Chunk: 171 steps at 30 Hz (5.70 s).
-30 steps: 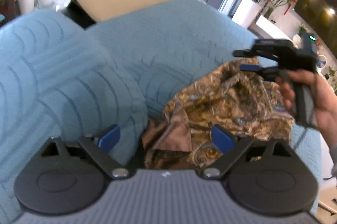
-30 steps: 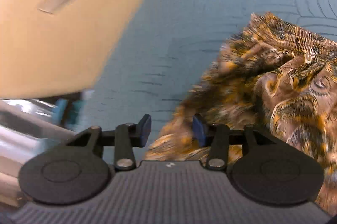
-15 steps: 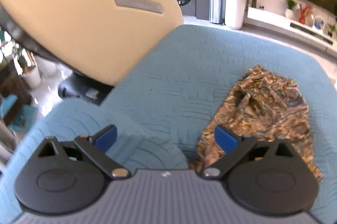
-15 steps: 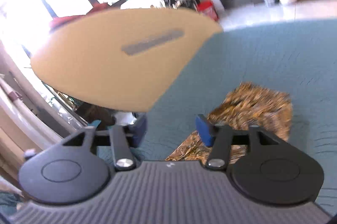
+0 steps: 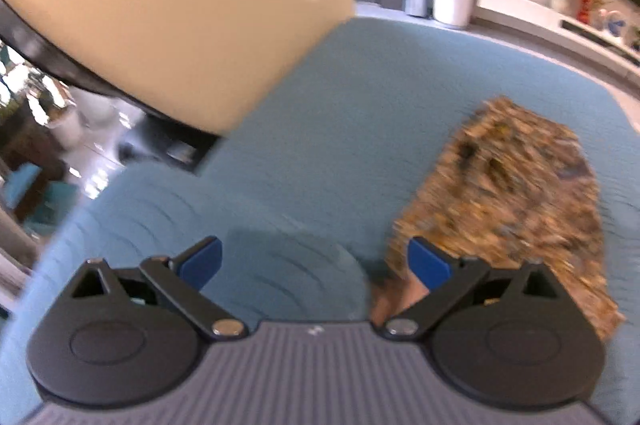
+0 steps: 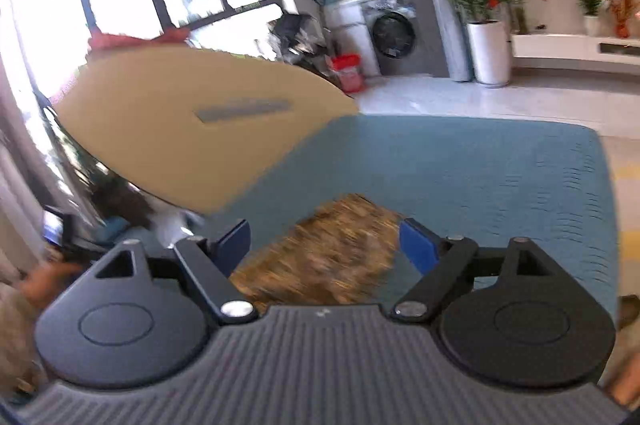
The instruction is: Fold clothes
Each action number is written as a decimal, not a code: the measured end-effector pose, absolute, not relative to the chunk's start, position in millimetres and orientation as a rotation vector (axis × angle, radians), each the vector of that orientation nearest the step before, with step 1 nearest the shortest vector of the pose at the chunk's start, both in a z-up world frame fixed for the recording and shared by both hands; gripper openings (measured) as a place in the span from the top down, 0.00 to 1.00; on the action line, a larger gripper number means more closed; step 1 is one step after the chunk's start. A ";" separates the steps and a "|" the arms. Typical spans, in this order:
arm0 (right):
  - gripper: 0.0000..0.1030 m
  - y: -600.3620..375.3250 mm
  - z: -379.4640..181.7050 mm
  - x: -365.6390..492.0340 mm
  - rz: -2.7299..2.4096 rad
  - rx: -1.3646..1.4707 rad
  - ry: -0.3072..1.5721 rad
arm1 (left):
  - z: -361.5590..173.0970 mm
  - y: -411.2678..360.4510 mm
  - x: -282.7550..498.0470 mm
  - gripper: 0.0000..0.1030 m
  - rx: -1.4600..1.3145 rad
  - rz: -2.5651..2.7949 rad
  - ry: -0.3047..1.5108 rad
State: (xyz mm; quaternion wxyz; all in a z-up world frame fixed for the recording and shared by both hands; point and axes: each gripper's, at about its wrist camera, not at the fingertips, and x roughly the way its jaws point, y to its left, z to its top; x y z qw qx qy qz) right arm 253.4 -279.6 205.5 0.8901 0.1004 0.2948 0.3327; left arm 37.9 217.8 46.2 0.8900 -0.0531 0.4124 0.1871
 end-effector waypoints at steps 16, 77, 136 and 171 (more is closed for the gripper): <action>0.18 -174.9 51.0 248.1 0.674 0.424 0.880 | -12.2 142.2 50.9 0.02 -0.267 0.179 0.929; 0.36 -165.4 -26.2 175.2 0.781 0.577 1.309 | -37.1 175.8 81.2 0.02 -0.214 0.272 1.111; 0.25 -206.2 2.7 243.6 0.845 0.650 1.016 | 55.2 199.6 106.2 0.17 -0.166 0.281 0.875; 0.25 -180.0 -27.1 414.4 0.895 0.456 0.688 | -81.6 163.6 448.6 0.38 0.303 -0.481 0.852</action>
